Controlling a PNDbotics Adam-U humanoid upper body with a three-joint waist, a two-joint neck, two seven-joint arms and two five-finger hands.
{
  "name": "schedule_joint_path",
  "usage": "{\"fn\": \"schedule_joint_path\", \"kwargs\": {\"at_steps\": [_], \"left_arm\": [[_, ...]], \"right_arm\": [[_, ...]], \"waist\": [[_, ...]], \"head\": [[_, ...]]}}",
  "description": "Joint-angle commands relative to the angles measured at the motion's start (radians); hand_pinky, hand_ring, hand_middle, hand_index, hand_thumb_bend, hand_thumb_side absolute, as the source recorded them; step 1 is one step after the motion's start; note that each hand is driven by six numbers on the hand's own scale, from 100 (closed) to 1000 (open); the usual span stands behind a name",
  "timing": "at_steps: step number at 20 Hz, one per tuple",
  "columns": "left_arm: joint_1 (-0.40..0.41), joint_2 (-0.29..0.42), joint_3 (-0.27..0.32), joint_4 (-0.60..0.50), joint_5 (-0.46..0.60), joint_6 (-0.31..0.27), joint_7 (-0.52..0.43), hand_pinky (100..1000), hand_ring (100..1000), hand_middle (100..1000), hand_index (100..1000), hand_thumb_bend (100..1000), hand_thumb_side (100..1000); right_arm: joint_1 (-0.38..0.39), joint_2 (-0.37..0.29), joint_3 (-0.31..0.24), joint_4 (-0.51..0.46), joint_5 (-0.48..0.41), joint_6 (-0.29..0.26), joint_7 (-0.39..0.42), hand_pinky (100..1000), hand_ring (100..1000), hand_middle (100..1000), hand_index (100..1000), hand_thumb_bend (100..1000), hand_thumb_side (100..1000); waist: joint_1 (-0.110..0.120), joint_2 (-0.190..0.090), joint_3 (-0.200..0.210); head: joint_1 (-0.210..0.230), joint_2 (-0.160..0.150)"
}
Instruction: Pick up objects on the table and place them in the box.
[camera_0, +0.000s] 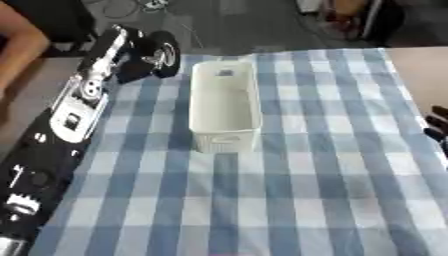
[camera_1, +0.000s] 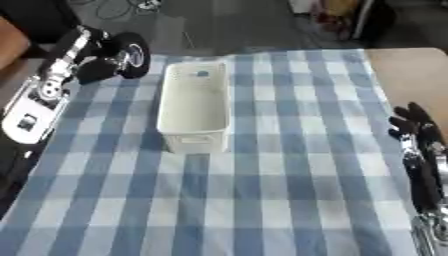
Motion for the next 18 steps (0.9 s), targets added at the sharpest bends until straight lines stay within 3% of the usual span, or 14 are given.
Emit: {"fn": "schedule_joint_path", "kwargs": {"at_steps": [1, 9, 18], "left_arm": [[-0.031, 0.000, -0.011, -0.019, -0.016, -0.006, -0.013, 624, 269, 317, 229, 100, 419], [-0.066, -0.049, -0.048, -0.007, -0.077, -0.030, -0.046, 630, 274, 316, 236, 100, 397], [-0.088, -0.067, -0.085, -0.013, -0.305, -0.069, -0.046, 647, 285, 314, 251, 100, 346]], "right_arm": [[-0.008, -0.011, -0.003, -0.010, -0.002, 0.001, 0.003, 868, 873, 863, 972, 100, 707], [-0.009, -0.009, -0.001, -0.010, -0.003, 0.001, 0.006, 868, 873, 863, 972, 100, 708], [-0.009, -0.009, -0.001, -0.011, -0.002, 0.001, 0.006, 868, 873, 863, 972, 100, 707]], "waist": [[-0.001, -0.015, -0.001], [0.000, -0.015, -0.005], [0.001, -0.015, -0.007]], "head": [[-0.004, -0.014], [-0.002, -0.015], [-0.004, -0.017]]}}
